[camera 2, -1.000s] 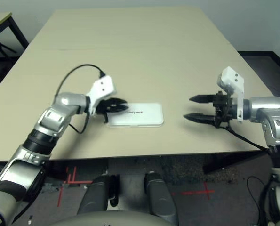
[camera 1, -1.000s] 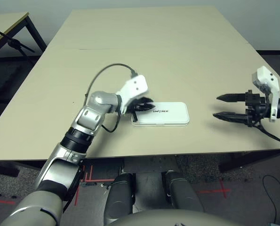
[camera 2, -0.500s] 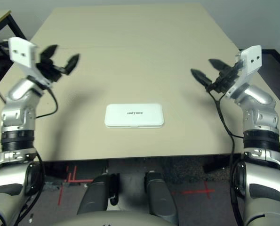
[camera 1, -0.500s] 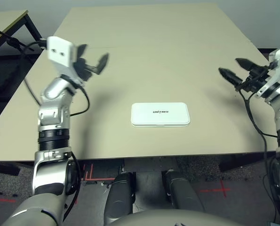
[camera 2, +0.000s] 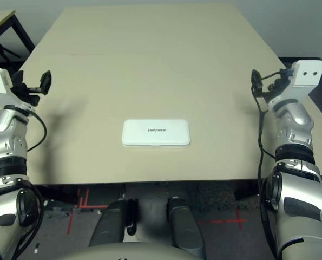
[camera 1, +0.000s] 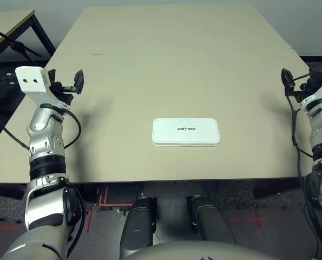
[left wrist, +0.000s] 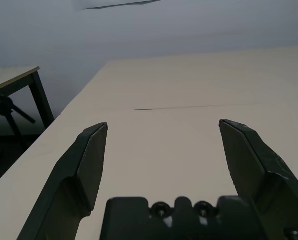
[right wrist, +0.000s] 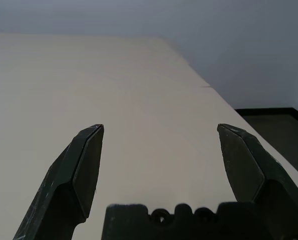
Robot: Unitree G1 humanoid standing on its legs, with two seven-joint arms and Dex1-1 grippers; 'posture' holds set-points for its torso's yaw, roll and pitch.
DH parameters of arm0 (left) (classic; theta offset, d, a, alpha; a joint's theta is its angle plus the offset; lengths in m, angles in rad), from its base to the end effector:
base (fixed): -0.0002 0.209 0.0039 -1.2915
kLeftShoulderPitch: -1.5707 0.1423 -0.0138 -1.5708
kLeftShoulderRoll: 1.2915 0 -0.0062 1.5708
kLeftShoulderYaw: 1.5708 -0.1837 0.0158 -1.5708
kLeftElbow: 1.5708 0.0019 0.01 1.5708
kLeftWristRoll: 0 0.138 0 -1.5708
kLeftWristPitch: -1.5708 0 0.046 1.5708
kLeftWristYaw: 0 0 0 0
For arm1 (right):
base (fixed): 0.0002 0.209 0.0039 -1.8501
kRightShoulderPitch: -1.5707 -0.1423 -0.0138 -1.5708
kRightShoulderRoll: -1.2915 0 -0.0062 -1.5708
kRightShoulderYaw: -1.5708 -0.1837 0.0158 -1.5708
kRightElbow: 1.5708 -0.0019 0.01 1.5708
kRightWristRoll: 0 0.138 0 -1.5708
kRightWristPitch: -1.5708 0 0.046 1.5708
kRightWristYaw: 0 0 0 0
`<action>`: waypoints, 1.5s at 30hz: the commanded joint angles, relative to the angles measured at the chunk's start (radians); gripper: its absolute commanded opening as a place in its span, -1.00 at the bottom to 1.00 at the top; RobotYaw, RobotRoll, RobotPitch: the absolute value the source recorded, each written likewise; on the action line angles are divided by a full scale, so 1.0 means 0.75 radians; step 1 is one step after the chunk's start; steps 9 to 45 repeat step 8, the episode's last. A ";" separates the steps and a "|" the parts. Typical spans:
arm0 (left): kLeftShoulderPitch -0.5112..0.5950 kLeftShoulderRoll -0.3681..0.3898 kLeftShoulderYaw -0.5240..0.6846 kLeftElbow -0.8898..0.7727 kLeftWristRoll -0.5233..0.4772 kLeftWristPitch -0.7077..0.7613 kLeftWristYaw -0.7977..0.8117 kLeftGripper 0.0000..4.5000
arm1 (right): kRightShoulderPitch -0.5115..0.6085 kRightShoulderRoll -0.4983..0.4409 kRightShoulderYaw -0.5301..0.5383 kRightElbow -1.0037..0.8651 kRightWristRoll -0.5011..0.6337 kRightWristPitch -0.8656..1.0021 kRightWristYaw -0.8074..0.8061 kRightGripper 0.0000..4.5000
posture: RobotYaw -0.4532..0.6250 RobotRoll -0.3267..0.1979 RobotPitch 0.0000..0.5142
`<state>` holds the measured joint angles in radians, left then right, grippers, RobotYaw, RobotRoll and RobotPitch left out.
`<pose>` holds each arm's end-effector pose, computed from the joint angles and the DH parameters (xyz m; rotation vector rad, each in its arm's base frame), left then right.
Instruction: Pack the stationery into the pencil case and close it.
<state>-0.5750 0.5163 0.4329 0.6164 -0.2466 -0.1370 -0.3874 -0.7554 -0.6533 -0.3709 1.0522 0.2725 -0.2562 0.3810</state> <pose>0.2796 0.3184 0.1386 0.0669 -0.2610 0.0838 0.2904 -0.3456 0.1407 -0.0518 -0.1693 -0.1813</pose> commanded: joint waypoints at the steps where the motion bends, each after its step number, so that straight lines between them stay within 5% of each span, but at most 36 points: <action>1: -0.003 0.013 0.009 0.034 -0.018 -0.039 0.008 0.99 | -0.028 -0.016 -0.022 0.053 -0.007 -0.029 -0.020 1.00 | -0.29 0.25 -0.46; 45: 0.038 0.001 -0.006 -0.013 -0.025 -0.028 0.010 0.99 | -0.014 -0.007 -0.009 0.047 -0.010 -0.032 0.002 1.00 | -0.29 0.25 -0.37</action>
